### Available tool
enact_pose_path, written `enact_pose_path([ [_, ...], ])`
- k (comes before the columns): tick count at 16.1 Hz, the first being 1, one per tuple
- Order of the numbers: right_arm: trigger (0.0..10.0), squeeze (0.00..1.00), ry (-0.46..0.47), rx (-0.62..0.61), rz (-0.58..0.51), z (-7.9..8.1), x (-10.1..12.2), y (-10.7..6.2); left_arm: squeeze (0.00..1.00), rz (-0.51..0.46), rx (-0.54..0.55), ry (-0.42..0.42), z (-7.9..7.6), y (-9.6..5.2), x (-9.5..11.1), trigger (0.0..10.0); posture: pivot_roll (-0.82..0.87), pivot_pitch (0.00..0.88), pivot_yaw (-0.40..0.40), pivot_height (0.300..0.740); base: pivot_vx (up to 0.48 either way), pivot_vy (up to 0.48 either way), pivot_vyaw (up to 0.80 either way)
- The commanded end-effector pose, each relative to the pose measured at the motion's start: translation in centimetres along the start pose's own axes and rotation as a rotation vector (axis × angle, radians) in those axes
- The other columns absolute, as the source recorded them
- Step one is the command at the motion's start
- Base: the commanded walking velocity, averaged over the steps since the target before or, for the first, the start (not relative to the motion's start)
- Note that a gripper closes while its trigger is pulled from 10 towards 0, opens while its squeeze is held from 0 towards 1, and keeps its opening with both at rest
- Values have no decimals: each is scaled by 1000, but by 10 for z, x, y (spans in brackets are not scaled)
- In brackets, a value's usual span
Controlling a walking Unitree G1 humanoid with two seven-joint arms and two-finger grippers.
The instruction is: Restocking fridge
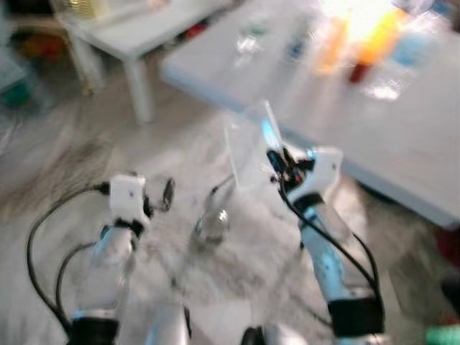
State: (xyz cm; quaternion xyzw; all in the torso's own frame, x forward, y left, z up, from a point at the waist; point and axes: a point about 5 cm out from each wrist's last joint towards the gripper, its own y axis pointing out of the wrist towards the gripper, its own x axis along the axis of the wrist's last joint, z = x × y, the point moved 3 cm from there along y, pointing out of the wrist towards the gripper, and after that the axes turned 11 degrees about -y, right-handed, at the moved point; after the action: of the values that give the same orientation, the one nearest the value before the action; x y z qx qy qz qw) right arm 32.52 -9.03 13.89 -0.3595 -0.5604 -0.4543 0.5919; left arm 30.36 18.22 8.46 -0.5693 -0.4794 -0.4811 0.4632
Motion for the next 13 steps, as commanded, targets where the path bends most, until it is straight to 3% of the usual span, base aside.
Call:
enact_pose_path([
  [1,10000,0,-35,32,-36,5,6,-3,0,11,23,1,6,-5,-4,10000,110,121,-65,740,0,0,756],
  [3,10000,0,-58,34,-35,4,5,-7,0,38,72,17,19,-16,-14,10000,114,117,-66,740,0,0,756],
  [4,10000,0,-61,3,-14,-6,-1,-14,0,65,134,23,33,-32,-25,10000,121,113,-73,740,0,0,756],
  [5,10000,0,-74,-10,-1,-13,-5,-19,0,67,169,22,38,-39,-28,10000,132,112,-81,740,0,0,756],
  [9,10000,0,-104,-30,24,-25,-10,-26,0,26,297,68,48,-48,-25,10000,156,98,-96,740,0,0,756],
  [13,10000,0,-122,-15,35,-23,-15,-29,0,38,298,63,44,-53,-31,10000,159,83,-107,740,0,0,756],
])
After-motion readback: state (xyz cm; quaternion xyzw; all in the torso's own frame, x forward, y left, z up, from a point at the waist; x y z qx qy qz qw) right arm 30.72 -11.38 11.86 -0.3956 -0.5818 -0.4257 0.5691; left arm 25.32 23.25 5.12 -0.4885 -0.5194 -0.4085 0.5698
